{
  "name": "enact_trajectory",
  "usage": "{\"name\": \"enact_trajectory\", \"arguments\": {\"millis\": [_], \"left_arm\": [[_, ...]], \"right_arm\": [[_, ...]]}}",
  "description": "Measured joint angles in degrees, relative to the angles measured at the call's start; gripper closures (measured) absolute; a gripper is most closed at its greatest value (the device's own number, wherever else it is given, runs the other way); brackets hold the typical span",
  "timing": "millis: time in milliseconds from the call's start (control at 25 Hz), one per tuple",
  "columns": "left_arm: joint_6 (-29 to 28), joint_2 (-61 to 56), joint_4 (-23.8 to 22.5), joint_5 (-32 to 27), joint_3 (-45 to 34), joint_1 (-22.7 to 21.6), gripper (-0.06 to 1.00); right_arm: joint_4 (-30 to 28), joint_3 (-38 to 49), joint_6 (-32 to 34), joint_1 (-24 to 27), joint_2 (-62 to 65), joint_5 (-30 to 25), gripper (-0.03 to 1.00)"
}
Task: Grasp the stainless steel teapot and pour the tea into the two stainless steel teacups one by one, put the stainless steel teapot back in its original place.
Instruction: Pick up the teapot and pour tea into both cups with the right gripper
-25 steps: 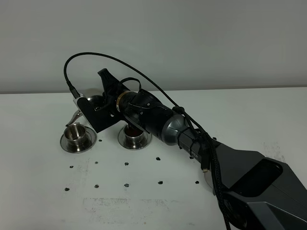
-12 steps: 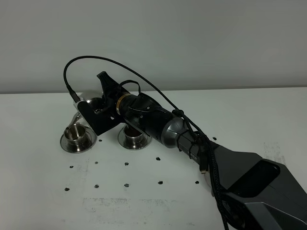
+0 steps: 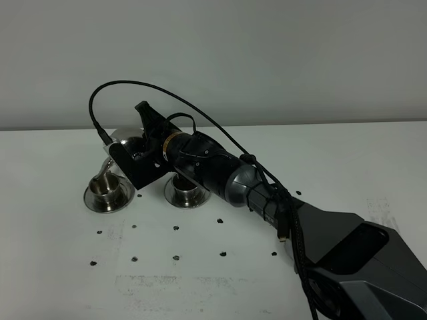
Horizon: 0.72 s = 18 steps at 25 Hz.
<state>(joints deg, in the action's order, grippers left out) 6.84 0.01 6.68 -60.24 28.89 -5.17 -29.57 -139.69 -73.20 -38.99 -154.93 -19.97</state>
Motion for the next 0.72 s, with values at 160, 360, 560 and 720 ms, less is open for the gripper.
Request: {"name": "enact_trajectory", "arguments": {"millis": [160,360,560,720], "left_arm": [[0.0,0.0,0.0,0.0,0.0,0.0,0.41],[0.0,0.0,0.0,0.0,0.0,0.0,0.41],[0.0,0.0,0.0,0.0,0.0,0.0,0.41],[0.0,0.0,0.0,0.0,0.0,0.0,0.41]], "right_arm": [[-0.45,0.0,0.0,0.57,0.0,0.37,0.76],[-0.62,0.0,-0.23,0.73,0.0,0.66,0.76],[-1.1,0.0,-0.3,0.94,0.0,1.14,0.76],[-1.43,0.0,-0.3,1.05,0.0,1.17,0.76]]}}
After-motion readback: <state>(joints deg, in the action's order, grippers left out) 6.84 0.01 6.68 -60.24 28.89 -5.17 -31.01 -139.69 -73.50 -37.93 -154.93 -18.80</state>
